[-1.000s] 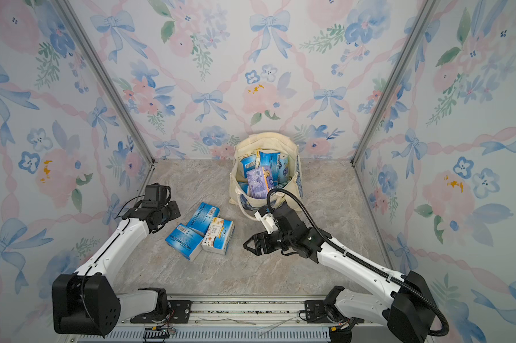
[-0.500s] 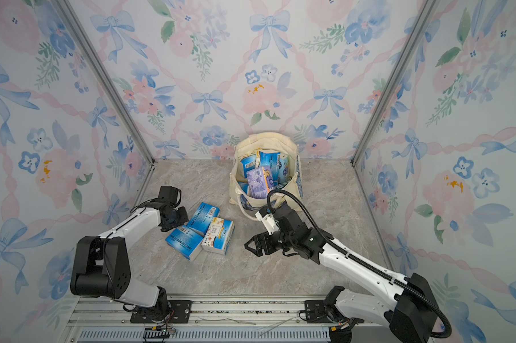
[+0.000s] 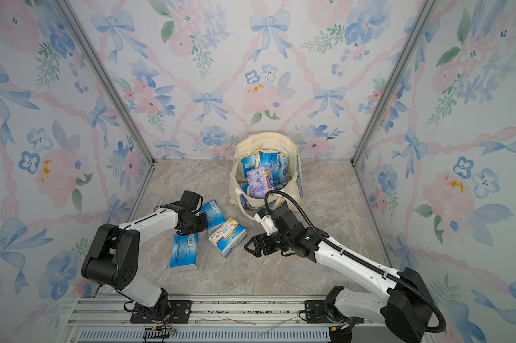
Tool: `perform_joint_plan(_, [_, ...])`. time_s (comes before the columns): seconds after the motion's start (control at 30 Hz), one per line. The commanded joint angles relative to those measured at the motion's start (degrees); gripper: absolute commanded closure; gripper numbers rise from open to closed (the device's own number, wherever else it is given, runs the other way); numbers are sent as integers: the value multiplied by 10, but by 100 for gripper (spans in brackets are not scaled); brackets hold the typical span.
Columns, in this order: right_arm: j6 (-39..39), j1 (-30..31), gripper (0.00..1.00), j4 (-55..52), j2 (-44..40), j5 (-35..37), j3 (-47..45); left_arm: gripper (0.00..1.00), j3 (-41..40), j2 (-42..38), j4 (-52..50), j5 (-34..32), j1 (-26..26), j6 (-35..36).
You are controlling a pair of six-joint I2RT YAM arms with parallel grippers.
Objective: Put tissues into the canvas bag
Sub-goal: Move the pack of facial tissues to the center of the board.
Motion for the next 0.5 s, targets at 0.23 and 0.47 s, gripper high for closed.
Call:
perform_joint_plan(0.23, [11,2,15,-2,30,11,-9,97,26,-5,12,80,-51,-18])
perform_joint_plan(0.47, [19,-7,15,3,17,16,-20,92,54,-96,7,62,-28,-10])
